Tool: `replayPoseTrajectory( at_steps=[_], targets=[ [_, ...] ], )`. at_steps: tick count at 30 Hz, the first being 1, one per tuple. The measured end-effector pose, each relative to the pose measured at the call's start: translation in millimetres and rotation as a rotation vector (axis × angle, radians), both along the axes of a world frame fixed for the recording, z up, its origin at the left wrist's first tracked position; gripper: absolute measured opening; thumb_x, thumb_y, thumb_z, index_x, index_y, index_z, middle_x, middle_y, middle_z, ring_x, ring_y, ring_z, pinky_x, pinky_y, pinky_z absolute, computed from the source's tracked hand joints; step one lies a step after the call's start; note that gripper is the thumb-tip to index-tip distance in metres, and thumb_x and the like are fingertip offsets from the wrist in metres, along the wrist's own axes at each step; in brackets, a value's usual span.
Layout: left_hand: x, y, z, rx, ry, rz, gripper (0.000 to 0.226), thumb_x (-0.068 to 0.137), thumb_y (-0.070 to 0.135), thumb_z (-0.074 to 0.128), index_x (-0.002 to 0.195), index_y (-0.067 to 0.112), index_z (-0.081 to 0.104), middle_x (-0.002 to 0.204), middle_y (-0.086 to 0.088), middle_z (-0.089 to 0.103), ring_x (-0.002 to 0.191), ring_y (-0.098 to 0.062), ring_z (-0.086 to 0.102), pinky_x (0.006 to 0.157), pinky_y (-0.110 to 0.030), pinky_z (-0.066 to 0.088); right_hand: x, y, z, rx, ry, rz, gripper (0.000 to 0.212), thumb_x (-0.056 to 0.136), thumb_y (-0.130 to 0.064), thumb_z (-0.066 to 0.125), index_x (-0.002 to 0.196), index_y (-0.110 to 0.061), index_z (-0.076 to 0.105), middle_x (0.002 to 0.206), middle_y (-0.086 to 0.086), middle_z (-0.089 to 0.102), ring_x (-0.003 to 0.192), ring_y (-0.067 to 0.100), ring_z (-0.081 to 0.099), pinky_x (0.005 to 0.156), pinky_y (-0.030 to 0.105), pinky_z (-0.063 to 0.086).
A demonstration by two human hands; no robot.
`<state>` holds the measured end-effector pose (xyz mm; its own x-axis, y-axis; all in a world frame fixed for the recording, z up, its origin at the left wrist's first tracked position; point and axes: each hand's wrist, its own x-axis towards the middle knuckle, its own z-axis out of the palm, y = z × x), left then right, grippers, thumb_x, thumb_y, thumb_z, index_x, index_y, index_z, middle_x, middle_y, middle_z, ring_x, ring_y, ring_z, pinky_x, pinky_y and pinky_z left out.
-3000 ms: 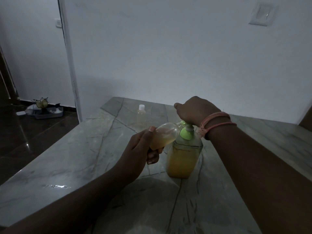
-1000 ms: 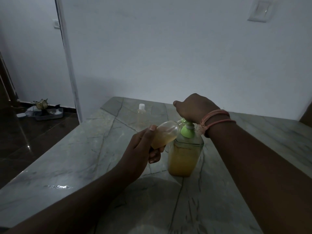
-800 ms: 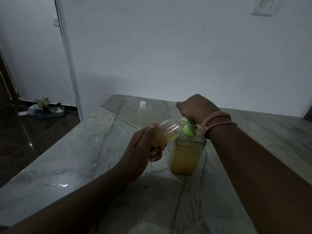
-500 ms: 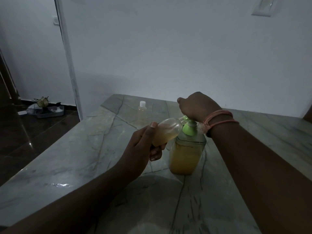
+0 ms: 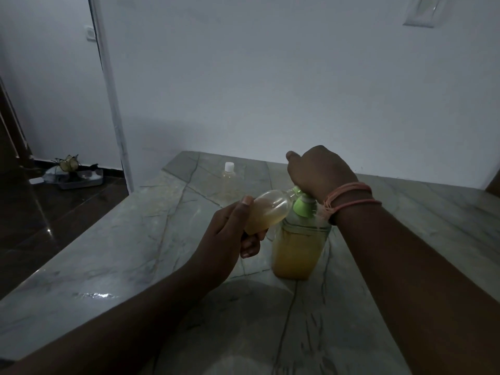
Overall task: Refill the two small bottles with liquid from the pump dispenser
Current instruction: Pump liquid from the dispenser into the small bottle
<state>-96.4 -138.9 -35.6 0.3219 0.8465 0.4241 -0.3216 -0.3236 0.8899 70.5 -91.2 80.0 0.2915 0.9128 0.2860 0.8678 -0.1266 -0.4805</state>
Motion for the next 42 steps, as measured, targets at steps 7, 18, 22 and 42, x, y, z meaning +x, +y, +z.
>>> replayPoseTrajectory(
  at_steps=[7,18,22,42],
  targets=[
    [0,-3,0,0.001,0.009,0.014,0.043,0.108,0.031,0.033,0.117,-0.002,0.059,0.062,-0.002,0.057,0.046,-0.010,0.040,0.042,-0.021,0.036,0,-1,6,-0.132,-0.153,0.055,0.042,0.094,-0.042,0.034,0.089,-0.008,0.059,0.112,0.015,0.061,0.091,0.029,0.052,0.076,0.032,0.038],
    [0,-1,-3,0.009,0.002,-0.001,0.047,0.105,0.037,0.036,0.115,-0.003,0.059,0.062,0.000,0.056,0.046,-0.010,0.041,0.043,-0.022,0.038,-5,-4,6,-0.227,-0.275,0.118,0.033,0.093,-0.022,0.034,0.063,-0.013,0.044,0.077,0.007,0.049,0.078,0.025,0.049,0.068,0.031,0.035],
    [-1,-3,-1,0.012,-0.014,-0.009,0.047,0.105,0.037,0.037,0.116,-0.002,0.059,0.067,-0.004,0.057,0.047,-0.010,0.040,0.043,-0.021,0.037,-3,2,10,-0.205,-0.256,0.085,0.038,0.094,-0.033,0.036,0.065,-0.013,0.050,0.072,0.006,0.051,0.073,0.022,0.052,0.067,0.030,0.038],
    [1,-1,-2,0.012,0.025,-0.008,0.048,0.106,0.037,0.036,0.115,-0.004,0.058,0.062,0.000,0.058,0.046,-0.007,0.043,0.043,-0.021,0.038,-6,-12,6,-0.157,-0.238,0.152,0.021,0.094,-0.005,0.033,0.092,-0.006,0.054,0.103,0.021,0.059,0.085,0.029,0.049,0.070,0.033,0.036]
  ],
)
